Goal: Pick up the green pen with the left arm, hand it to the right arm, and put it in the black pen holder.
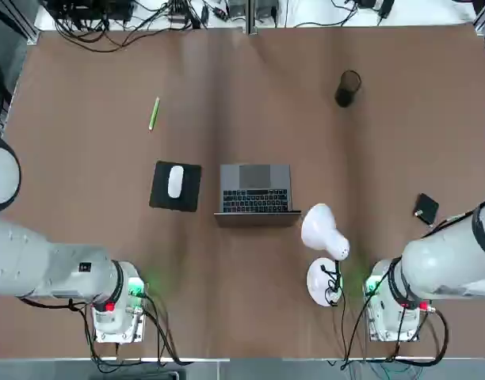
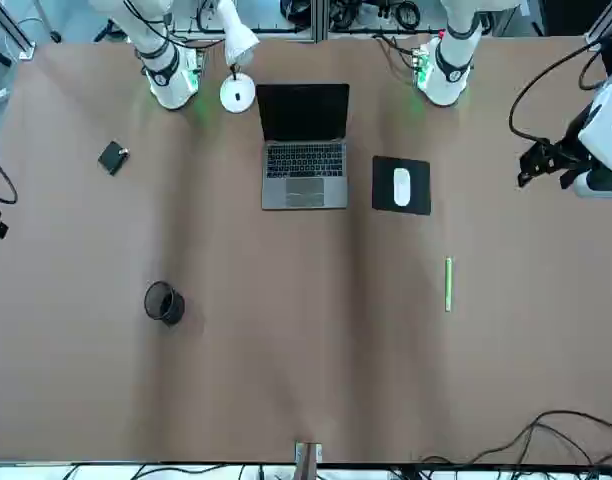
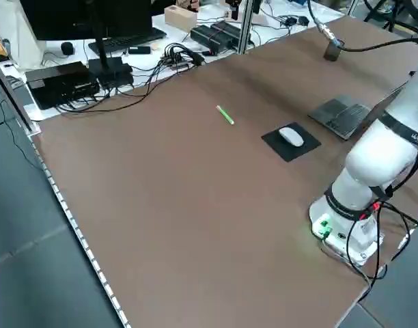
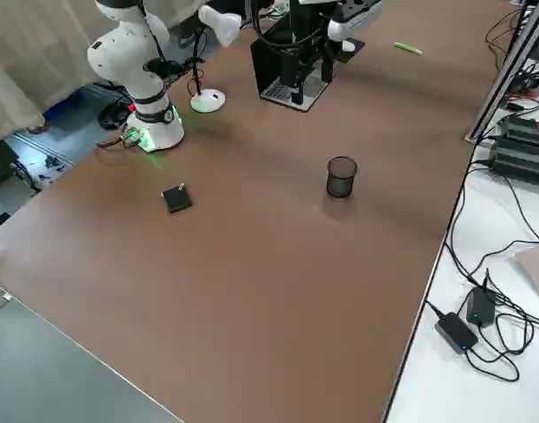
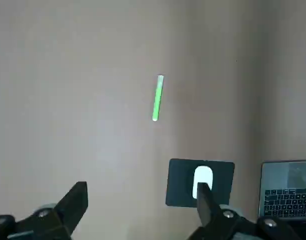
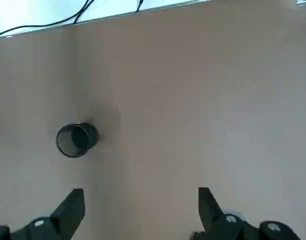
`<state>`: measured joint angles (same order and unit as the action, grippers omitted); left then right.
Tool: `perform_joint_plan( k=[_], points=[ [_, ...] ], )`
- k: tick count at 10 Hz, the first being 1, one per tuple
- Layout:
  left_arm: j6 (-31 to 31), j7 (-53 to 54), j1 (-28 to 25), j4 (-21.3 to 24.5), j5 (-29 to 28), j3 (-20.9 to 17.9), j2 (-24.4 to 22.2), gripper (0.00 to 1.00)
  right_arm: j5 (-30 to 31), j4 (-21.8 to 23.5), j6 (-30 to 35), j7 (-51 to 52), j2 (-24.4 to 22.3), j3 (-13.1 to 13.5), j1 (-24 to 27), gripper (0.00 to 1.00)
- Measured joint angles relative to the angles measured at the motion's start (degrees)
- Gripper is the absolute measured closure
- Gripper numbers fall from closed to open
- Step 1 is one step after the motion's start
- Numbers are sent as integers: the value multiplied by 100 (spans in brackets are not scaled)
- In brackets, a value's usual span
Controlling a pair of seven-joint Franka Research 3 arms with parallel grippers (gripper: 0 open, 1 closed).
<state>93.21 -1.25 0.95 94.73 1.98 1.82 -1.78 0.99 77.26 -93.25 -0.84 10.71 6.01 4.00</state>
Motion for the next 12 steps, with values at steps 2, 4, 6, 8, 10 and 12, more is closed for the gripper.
perform_joint_plan(
  k=[2, 4, 6, 8, 10, 12],
  points=[
    [0, 0, -2, -1, -19, -21, -3, 4, 0, 0, 0, 0, 0, -4, 0, 0],
    [-9, -4, -2, -50, -101, -24, -2, 2, 0, 0, 0, 0, 0, -5, 0, 0],
    [-49, -70, 2, -115, -120, -23, -2, 2, 0, -1, 0, 0, 0, -5, 0, 0],
    [-98, -265, 57, -126, -120, -16, 9, 2, 0, -2, 0, 0, 0, -5, 0, 0],
    [-113, -495, 69, -65, -120, -10, 122, 2, 0, -2, -1, 0, 0, -6, 0, 0],
    [313, -516, 70, 210, -120, -9, 378, 2, 0, -4, -2, 0, 0, -12, 0, 0]
  ],
)
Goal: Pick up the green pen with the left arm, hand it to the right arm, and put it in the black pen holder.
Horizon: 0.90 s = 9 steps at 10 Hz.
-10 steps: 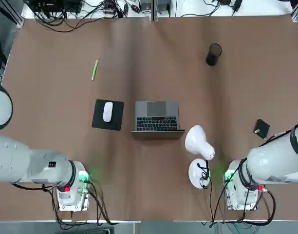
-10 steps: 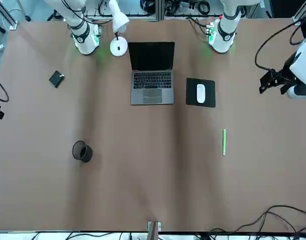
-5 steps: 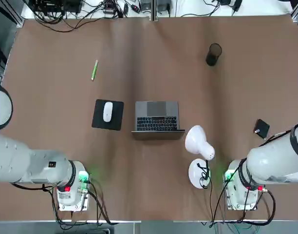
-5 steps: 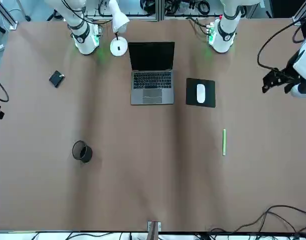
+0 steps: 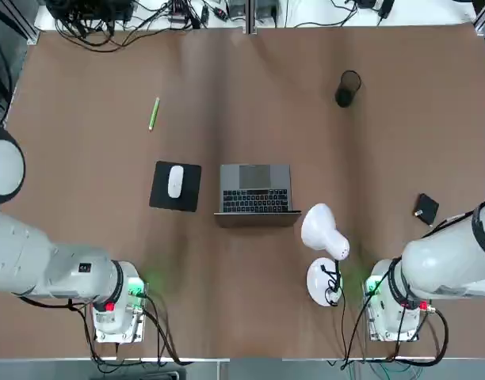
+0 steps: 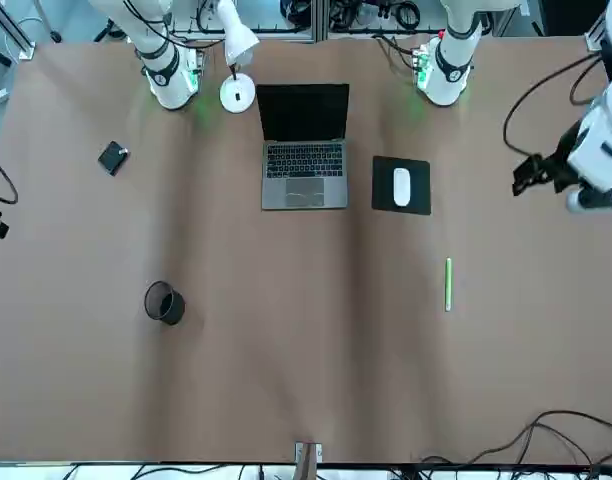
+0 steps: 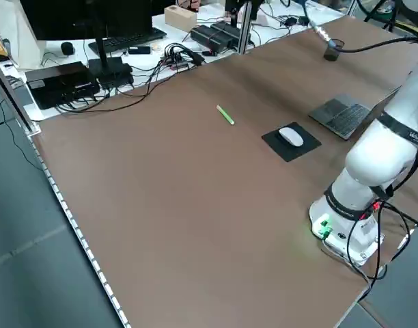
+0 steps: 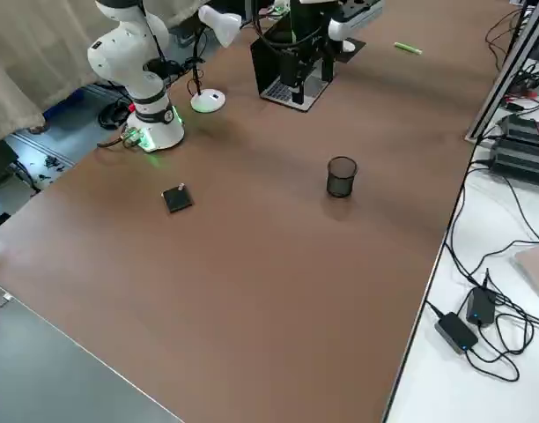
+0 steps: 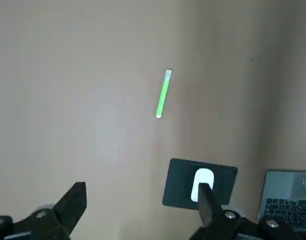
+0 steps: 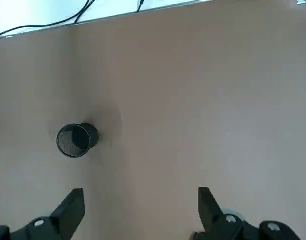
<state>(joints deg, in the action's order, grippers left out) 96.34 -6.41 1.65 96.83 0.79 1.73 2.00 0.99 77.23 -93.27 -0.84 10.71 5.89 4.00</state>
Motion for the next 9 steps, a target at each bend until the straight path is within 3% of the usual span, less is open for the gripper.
perform_joint_plan(
  k=[5, 9],
  points=[
    [2350, -244, 155, 1309, 0, 69, 1140, 0, -3, -5, -2, 0, 3, -19, -3, 0],
    [4039, -298, 134, 1699, 0, 112, 2367, 0, -5, -6, -2, 0, 4, -18, -3, 0]
  ],
)
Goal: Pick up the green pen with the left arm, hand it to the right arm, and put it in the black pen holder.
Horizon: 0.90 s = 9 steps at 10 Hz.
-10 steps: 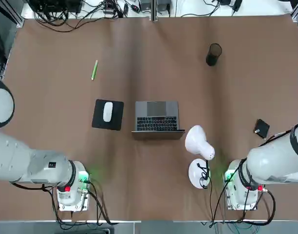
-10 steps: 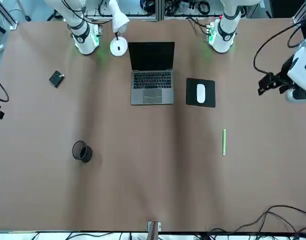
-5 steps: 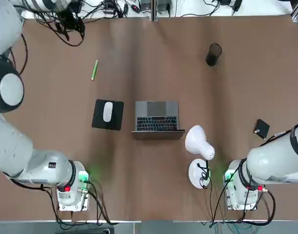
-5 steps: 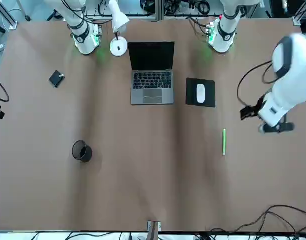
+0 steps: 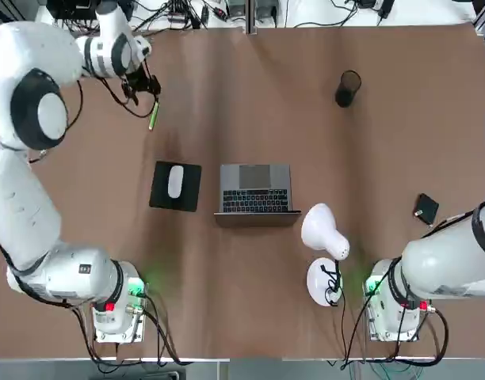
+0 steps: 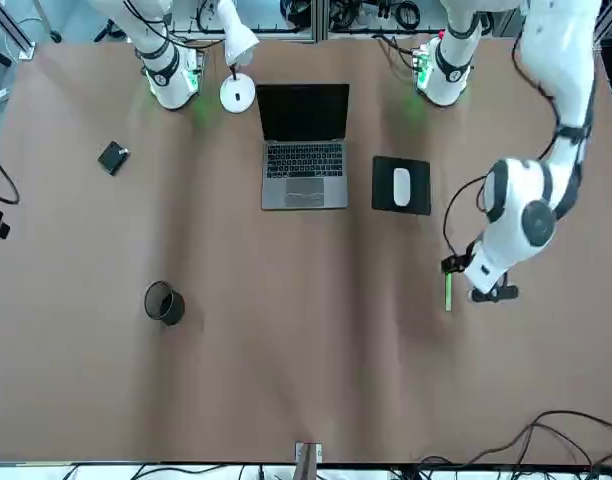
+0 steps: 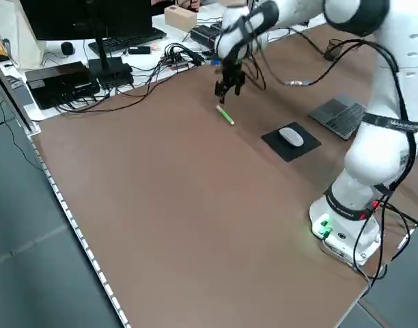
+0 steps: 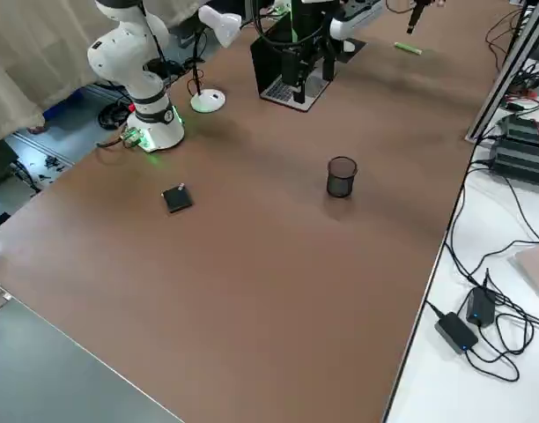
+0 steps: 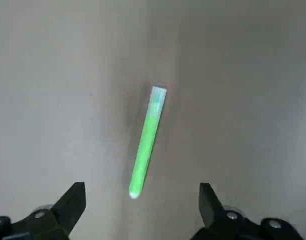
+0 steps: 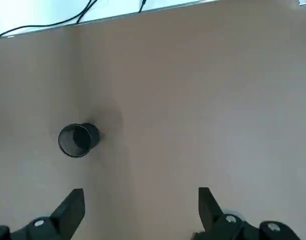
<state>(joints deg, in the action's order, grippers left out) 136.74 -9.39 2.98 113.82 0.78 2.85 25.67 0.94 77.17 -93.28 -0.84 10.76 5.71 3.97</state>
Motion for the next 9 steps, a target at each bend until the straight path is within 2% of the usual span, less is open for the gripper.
perform_joint_plan(
  k=[3, 7, 8, 9],
  points=[
    [647, 39, -24, 337, 0, -1, 301, 0, 0, 0, 0, 0, 0, 2, 0, 0],
    [744, 45, -54, 646, -1, -2, 296, 7, -11, 0, 0, 0, 0, -9, 0, 0],
    [744, 52, -67, 649, -2, -2, 296, 14, -14, 0, 0, 0, 0, -18, -2, 0],
    [744, 94, -74, 652, -2, -3, 294, 28, -15, 0, 0, 0, 0, -22, -6, 0]
  ],
)
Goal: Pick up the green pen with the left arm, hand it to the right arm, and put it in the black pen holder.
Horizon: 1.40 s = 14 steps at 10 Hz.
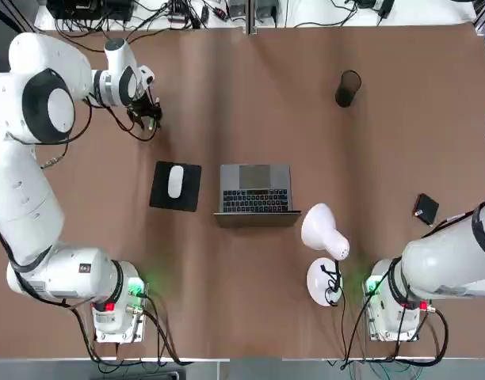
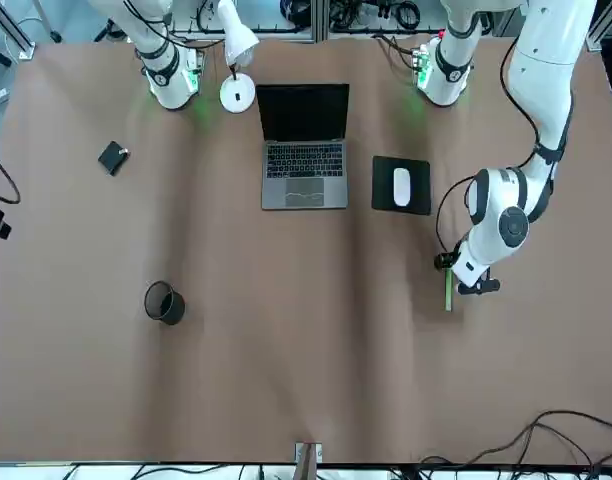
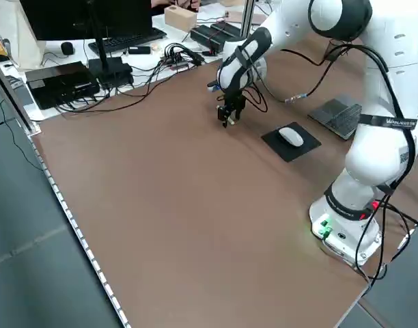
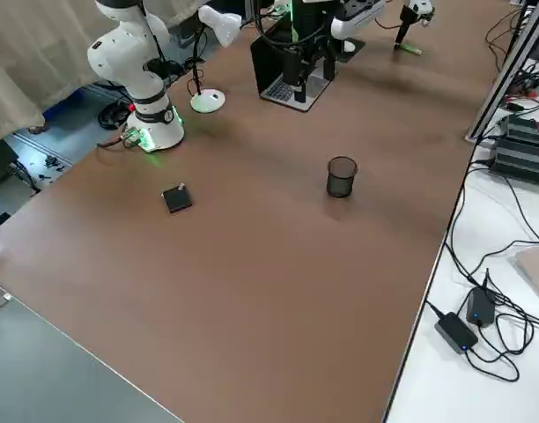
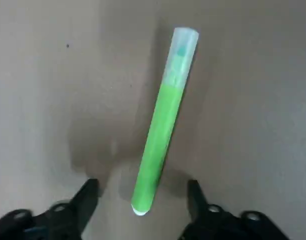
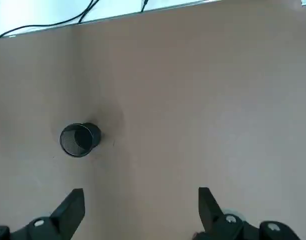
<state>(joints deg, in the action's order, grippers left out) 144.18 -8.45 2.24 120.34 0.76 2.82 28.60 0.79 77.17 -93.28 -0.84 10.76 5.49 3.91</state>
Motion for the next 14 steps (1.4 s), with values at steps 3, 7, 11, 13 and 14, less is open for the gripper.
perform_joint_plan(
  k=[3, 7, 11, 13, 14],
  points=[
    [1, 65, -9, 1, -5, -1, -62, 77, -2, 0, 0, 0, 0, -4, -11, 0],
    [88, 287, -8, -164, -5, 10, -148, 82, -2, 0, 0, 0, 0, -1, -12, 0],
    [-199, 1132, 1, -861, -12, 289, -691, 82, -2, 0, 0, 0, 0, -1, -12, 0],
    [-444, 1705, 5, -1290, -14, 479, -742, 82, -6, 0, 0, 4, 2, -15, -56, 0],
    [-802, 1861, 19, -1604, -14, 607, -742, 82, -6, 3, 1, 4, 11, -25, -119, 0]
  ],
)
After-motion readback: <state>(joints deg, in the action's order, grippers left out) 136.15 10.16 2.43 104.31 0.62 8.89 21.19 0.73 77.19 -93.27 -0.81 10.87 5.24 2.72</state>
